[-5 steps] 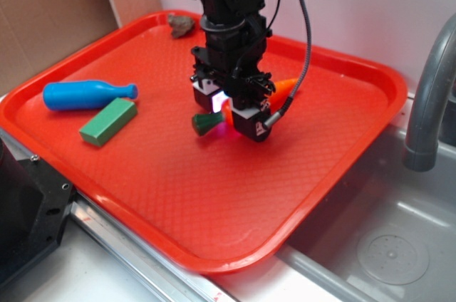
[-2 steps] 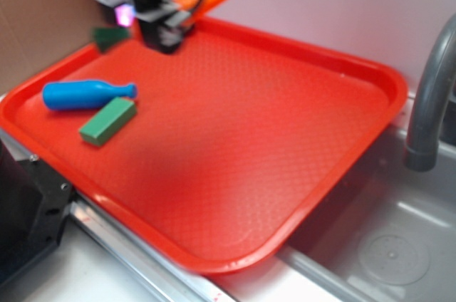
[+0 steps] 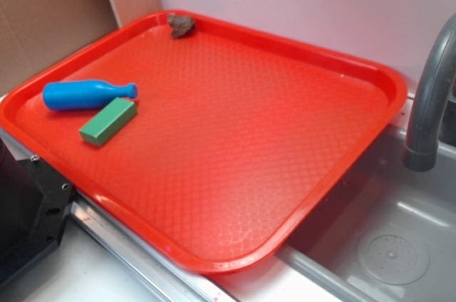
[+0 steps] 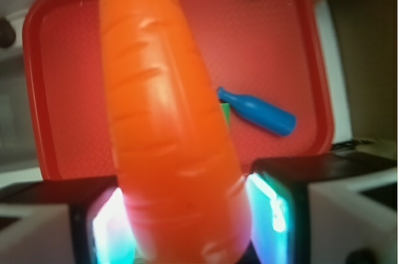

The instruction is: Grab the carrot.

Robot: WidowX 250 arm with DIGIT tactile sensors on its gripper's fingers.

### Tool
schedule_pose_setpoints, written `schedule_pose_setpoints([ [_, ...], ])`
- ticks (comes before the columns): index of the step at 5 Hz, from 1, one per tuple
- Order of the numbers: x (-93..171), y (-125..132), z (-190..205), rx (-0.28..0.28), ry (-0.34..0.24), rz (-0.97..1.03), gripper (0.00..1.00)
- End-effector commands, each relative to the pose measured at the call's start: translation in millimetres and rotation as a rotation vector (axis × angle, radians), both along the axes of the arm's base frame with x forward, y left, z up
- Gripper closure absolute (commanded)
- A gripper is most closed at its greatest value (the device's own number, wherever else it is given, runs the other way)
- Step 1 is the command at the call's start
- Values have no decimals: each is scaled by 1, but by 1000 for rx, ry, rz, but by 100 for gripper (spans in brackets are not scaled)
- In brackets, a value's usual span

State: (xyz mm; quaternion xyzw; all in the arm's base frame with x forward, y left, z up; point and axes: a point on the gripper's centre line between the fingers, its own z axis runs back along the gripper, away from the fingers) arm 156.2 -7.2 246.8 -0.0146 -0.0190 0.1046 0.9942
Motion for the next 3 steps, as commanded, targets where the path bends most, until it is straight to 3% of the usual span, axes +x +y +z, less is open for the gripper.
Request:
schedule_pose_setpoints([
  [1, 21, 15, 5, 41, -90, 77, 100],
  [3, 27, 11, -1, 62, -84, 73, 100],
])
